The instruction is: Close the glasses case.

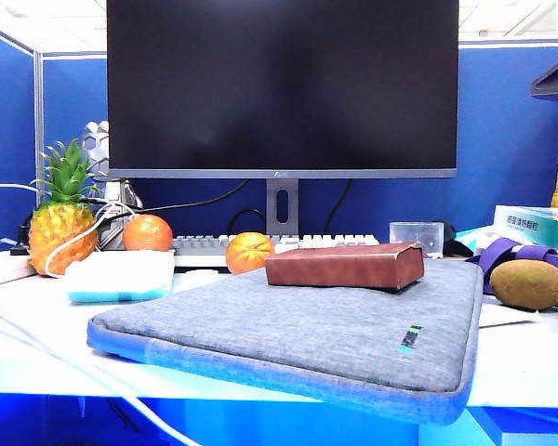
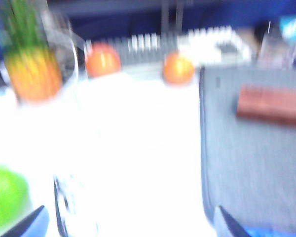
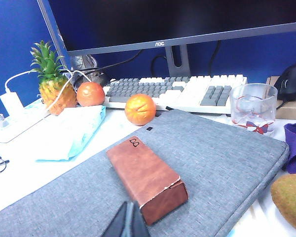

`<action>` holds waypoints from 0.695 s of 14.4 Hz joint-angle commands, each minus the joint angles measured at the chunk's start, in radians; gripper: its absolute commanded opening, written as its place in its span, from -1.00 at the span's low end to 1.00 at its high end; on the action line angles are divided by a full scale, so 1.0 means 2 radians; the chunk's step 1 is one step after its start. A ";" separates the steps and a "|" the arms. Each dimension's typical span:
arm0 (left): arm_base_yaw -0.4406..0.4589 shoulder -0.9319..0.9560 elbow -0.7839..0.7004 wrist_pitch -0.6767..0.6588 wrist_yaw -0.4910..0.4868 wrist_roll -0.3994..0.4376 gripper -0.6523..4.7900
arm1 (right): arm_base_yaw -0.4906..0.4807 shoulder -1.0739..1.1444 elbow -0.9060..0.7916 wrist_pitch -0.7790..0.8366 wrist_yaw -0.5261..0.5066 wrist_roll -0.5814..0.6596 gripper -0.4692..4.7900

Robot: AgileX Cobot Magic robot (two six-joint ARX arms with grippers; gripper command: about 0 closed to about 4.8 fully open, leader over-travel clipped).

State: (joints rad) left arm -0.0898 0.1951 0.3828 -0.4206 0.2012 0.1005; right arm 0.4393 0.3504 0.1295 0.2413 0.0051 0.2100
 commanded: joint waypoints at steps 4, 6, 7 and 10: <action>0.000 0.000 0.000 -0.006 0.021 -0.049 0.87 | 0.000 0.000 0.003 -0.018 0.000 0.000 -0.82; 0.000 0.000 0.000 -0.006 0.022 -0.049 0.87 | 0.000 -0.001 0.003 -0.018 0.000 0.000 -0.82; 0.000 0.000 0.000 -0.006 0.021 -0.049 0.87 | 0.000 -0.001 0.003 -0.018 0.000 0.000 -0.82; 0.000 0.000 0.000 -0.006 0.022 -0.049 0.87 | 0.000 -0.001 0.003 -0.018 0.000 0.000 -0.82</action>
